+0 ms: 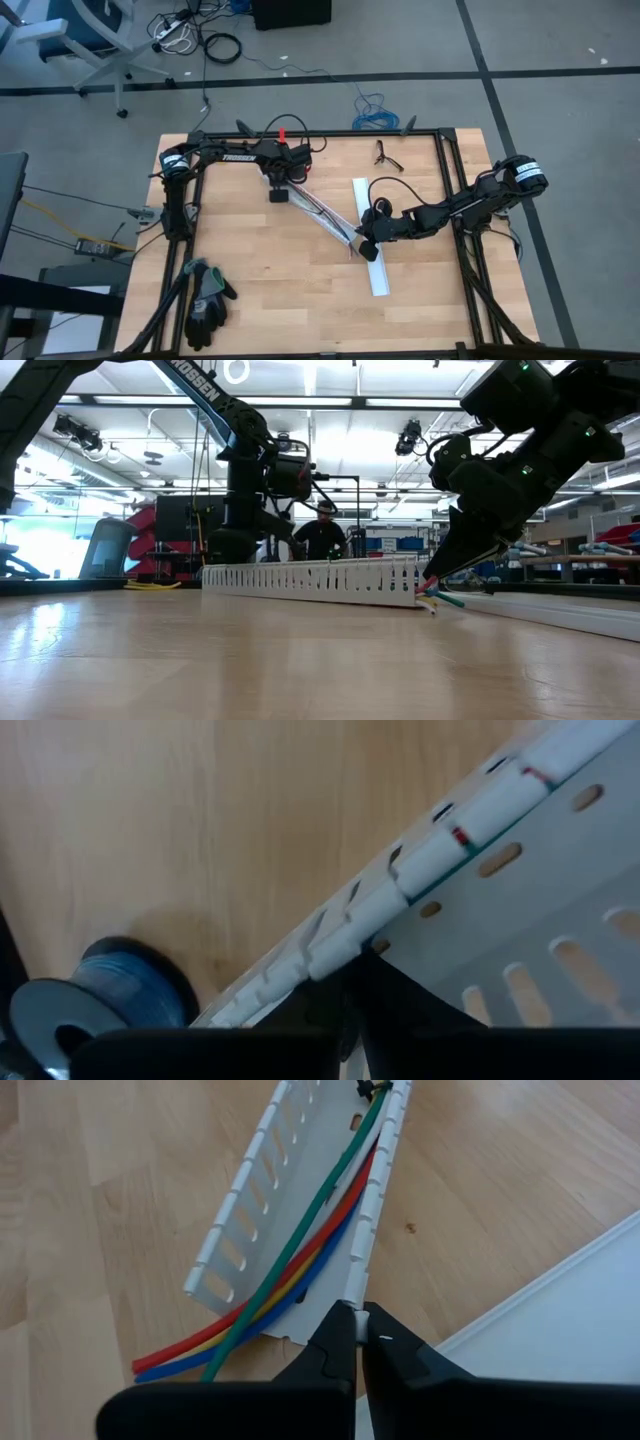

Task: Ziptie cables
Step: Put the ziptied cables into the cable duct, then close the cable duct

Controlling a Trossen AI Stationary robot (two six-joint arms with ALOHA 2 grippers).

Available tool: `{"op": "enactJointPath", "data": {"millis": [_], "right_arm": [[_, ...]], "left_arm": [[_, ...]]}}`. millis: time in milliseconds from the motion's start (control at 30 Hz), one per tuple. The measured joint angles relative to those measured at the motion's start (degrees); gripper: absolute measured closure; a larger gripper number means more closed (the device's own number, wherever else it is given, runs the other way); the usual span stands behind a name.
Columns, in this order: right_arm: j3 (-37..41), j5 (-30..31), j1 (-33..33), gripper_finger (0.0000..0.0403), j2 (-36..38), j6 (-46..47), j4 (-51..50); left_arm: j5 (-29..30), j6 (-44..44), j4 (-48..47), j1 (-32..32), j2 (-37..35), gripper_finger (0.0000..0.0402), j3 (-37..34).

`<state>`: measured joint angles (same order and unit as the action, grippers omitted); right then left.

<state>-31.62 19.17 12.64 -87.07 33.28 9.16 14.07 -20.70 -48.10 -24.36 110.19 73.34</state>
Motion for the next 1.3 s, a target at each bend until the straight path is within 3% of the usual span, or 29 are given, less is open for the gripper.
{"op": "enactJointPath", "data": {"millis": [500, 967, 1300], "right_arm": [[0.0, 0.05, 0.0, 0.0403, 0.0, 0.0, 0.12], [0.0, 0.12, 0.0, 0.04, -0.02, 0.02, 0.21], [0.13, -0.14, 0.3, 0.0337, -0.07, 0.12, 0.05]], "left_arm": [[-2.16, 3.14, -3.08, 0.09, -1.43, 0.0314, 0.02], [-2.22, 10.72, -2.3, 0.17, -19.1, 0.0314, -0.06], [-2.33, 18.08, -0.83, 2.62, -26.79, 0.0314, -7.76]]}}
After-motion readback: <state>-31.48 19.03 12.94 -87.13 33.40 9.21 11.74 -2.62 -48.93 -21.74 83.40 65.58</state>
